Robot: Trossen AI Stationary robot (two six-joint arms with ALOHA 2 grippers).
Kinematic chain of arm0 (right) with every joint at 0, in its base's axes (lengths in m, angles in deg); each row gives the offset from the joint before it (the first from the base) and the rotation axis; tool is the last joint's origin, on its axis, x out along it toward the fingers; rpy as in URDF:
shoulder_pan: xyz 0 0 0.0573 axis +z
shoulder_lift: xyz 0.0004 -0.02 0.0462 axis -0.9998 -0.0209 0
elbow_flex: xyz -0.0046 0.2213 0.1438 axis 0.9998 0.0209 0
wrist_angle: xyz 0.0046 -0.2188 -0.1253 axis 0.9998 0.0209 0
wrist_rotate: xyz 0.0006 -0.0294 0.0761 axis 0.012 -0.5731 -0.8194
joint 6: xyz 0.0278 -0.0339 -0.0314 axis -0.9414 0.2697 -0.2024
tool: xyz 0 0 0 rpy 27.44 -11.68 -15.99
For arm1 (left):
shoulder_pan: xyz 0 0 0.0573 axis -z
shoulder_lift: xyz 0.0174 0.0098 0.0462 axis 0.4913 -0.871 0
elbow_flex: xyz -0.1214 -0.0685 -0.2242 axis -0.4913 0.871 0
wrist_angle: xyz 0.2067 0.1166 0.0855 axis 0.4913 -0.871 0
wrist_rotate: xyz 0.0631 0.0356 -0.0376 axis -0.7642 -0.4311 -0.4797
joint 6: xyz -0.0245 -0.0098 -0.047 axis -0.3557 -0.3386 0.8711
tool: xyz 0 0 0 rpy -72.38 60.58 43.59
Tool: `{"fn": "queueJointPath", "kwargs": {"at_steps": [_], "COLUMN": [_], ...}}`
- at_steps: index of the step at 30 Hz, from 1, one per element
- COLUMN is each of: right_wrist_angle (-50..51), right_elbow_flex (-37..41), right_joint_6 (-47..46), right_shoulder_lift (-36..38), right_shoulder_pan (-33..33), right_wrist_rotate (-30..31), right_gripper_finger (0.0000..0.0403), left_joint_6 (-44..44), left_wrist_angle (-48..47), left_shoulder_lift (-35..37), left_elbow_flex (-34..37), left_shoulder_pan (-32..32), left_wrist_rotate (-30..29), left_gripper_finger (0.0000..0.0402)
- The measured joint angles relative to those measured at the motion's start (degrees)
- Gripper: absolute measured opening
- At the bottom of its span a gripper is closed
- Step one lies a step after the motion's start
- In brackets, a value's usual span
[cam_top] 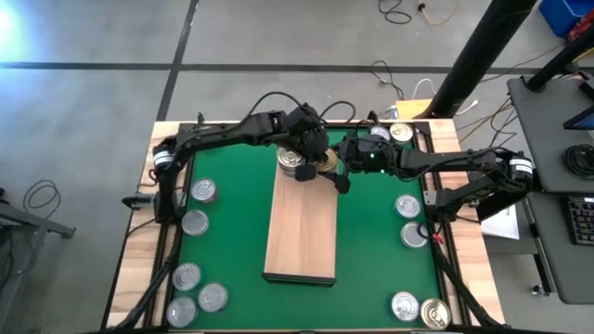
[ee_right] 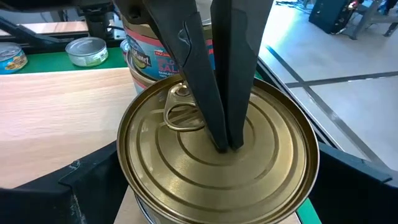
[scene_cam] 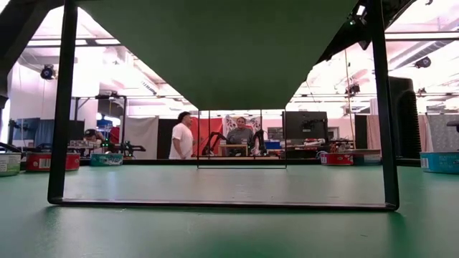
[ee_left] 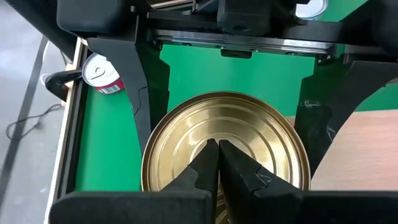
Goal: Stack canned seafood by type on shelf
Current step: Stack the green tuna can on top of the other green tuna can on the shelf
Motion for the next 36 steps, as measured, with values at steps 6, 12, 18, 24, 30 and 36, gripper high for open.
{"fn": "queueJointPath", "kwargs": {"at_steps": [6, 12, 18, 24, 30, 36], "right_wrist_angle": [2.7, 4.6, 4.4, 2.7, 2.6, 0.8], "right_elbow_flex": [-0.1, 0.0, 0.0, 0.2, 0.1, 0.1], "right_joint_6": [0.4, 0.6, 0.5, 0.4, -0.3, 1.2], "right_shoulder_lift": [0.1, 0.8, 0.3, -1.4, -3.8, -6.1], "right_shoulder_pan": [0.0, 0.0, 0.0, 0.1, -0.2, -0.3], "right_wrist_rotate": [-0.9, -1.2, -1.2, -1.6, -1.4, -0.3], "right_gripper_finger": [0.0400, 0.0400, 0.0400, 0.0400, 0.0400, 0.0400], "left_joint_6": [0.4, 1.2, 1.3, 2.0, 2.3, 2.3], "left_wrist_angle": [1.0, 1.7, 1.8, 1.7, 1.7, 1.0], "left_shoulder_lift": [-0.9, -1.4, -1.5, -1.5, -1.5, -1.4], "left_elbow_flex": [0.1, 0.1, 0.1, 0.1, 0.1, 0.1], "left_shoulder_pan": [-0.2, -0.2, -0.2, -0.2, -0.2, -0.4], "left_wrist_rotate": [0.4, 0.6, 0.5, 0.4, 0.4, -0.1], "left_gripper_finger": [0.0000, 0.0000, 0.0000, 0.0000, 0.0000, 0.0000]}}
